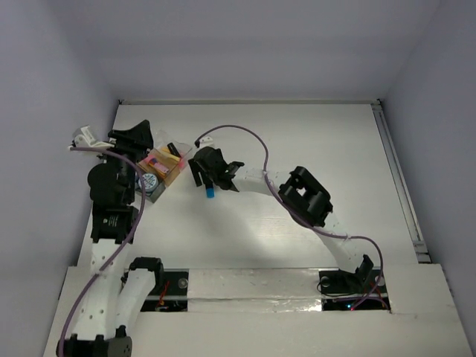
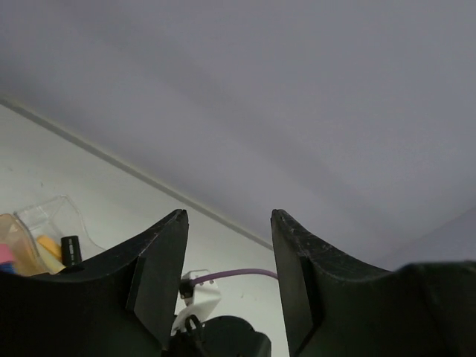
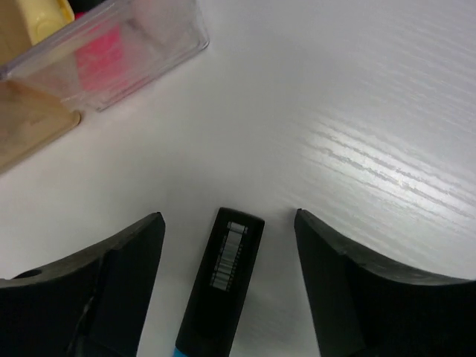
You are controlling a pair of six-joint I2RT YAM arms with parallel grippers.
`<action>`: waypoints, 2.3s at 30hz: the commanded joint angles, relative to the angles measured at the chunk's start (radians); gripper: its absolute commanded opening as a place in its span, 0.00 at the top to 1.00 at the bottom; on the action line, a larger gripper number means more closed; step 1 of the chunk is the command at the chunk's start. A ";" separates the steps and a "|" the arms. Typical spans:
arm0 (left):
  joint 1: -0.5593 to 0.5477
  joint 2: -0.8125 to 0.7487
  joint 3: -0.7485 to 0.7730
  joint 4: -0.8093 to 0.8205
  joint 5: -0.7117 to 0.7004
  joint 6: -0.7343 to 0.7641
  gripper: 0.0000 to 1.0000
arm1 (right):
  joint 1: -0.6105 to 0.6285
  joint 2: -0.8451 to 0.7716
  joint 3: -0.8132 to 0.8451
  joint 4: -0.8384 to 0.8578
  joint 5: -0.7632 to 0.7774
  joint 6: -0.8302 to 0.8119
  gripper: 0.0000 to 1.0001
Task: Sort the stationery into containers
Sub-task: Pick up the pen from the center of the board, then place the pen in the storage box.
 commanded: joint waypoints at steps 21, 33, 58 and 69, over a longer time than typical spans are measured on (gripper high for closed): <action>-0.003 -0.213 -0.075 -0.283 0.189 0.265 0.46 | 0.020 -0.023 -0.091 -0.185 -0.160 0.046 0.93; -0.021 -0.193 -0.061 -0.300 0.208 0.280 0.46 | 0.002 -0.253 -0.183 0.204 -0.200 0.051 1.00; -0.083 -0.152 -0.030 -0.335 0.182 0.311 0.46 | -0.098 0.299 0.603 0.632 -0.464 0.063 0.98; -0.093 -0.141 -0.034 -0.323 0.206 0.308 0.46 | -0.098 0.341 0.617 0.589 -0.467 0.021 0.87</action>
